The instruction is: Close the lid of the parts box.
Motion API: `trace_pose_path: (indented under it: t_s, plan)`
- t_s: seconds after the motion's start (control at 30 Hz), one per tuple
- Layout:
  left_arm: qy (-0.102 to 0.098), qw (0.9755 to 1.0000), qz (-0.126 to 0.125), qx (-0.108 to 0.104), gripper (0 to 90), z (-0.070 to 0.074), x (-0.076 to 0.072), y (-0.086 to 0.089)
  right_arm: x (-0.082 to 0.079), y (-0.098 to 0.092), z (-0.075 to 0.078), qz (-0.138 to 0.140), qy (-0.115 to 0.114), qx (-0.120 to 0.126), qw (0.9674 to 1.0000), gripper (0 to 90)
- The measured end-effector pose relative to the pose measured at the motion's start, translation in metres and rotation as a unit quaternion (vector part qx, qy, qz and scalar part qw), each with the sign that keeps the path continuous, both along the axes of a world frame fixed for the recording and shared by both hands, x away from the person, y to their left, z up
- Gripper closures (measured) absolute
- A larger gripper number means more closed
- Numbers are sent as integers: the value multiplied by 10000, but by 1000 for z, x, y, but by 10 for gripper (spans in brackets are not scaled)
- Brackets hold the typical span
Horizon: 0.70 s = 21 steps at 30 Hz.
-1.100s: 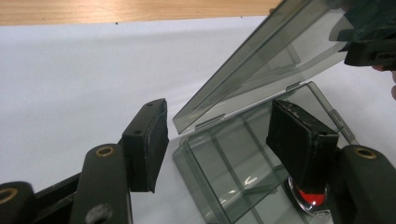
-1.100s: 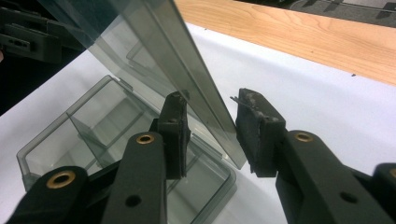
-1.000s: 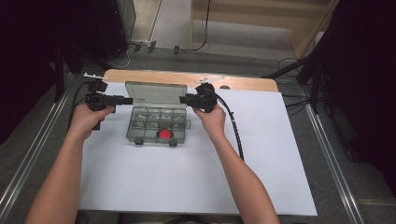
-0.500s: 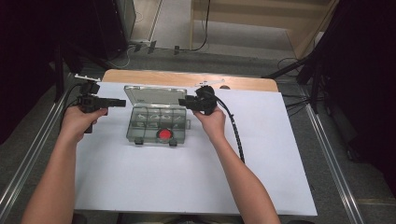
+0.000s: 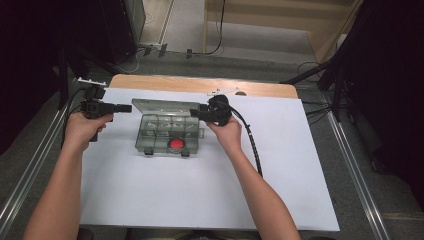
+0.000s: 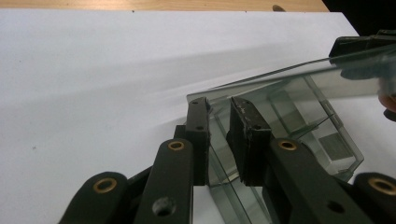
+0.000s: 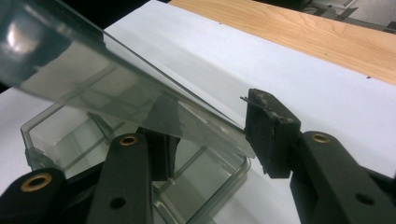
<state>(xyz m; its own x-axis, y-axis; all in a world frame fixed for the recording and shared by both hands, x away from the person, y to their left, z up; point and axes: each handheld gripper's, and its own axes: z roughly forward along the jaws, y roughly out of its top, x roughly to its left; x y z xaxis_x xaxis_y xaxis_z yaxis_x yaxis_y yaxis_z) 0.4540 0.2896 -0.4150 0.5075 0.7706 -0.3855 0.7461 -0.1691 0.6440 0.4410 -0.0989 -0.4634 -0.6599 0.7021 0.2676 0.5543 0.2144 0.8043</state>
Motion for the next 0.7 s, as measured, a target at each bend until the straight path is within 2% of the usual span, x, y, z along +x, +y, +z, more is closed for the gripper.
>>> trace_pose_path:
  t_s: [0.1, 0.2, 0.47, 0.7]
  plan:
    - [-81, 10000, -12, 23, 777, 4, 0, -2, -2, 1, -1, 30, -54, -23, 10000, 548]
    - [-133, 9998, -30, 138, 777, 5, 1, -5, -4, 1, -2, 48, -81, -17, 10000, 530]
    - [-205, 9997, -87, 120, 779, 13, 1, -10, -8, 3, -3, 81, -174, -43, 9998, 504]
    - [-227, 9995, -119, 167, 867, 16, 3, -15, -10, 3, -4, 89, -199, -33, 9998, 490]
